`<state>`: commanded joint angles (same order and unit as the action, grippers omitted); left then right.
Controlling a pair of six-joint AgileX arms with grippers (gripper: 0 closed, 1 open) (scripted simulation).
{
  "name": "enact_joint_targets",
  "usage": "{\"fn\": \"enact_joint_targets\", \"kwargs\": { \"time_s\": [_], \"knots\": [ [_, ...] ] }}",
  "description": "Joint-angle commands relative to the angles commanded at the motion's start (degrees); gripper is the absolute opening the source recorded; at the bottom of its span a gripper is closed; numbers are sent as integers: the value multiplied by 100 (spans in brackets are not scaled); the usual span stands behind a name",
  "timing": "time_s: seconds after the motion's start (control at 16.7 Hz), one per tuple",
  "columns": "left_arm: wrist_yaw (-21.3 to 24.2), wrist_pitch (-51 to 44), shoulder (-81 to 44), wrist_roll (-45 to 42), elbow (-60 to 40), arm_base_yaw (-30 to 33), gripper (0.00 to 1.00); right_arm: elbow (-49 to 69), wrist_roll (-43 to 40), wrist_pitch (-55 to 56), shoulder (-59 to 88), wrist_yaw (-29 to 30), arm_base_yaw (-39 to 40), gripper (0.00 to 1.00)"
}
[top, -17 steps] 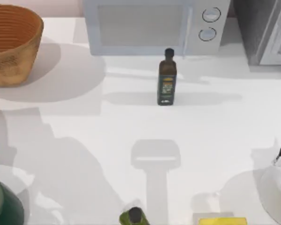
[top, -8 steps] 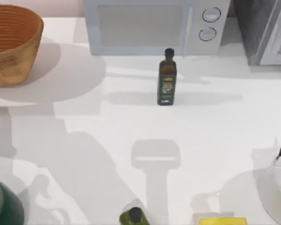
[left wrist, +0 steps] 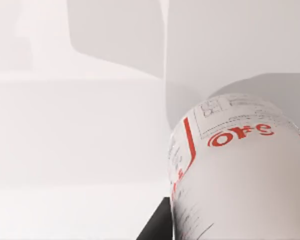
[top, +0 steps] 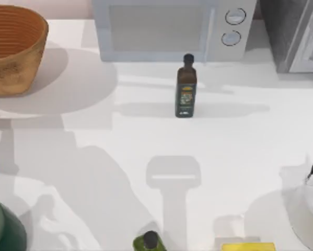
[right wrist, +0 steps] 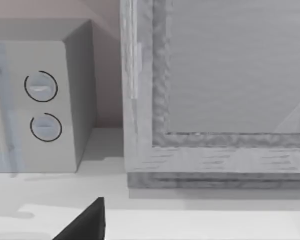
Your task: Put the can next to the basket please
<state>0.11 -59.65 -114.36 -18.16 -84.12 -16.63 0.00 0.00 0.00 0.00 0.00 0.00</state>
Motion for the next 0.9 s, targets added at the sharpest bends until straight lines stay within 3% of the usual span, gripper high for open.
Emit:
{"fn": "enact_joint_targets", "kwargs": {
  "time_s": [0.6, 0.9],
  "knots": [
    [0, 0, 0, 0, 0, 0, 98, 0, 0, 0, 0, 0, 0, 100],
    [0, 0, 0, 0, 0, 0, 100, 0, 0, 0, 0, 0, 0, 100]
  ]
}}
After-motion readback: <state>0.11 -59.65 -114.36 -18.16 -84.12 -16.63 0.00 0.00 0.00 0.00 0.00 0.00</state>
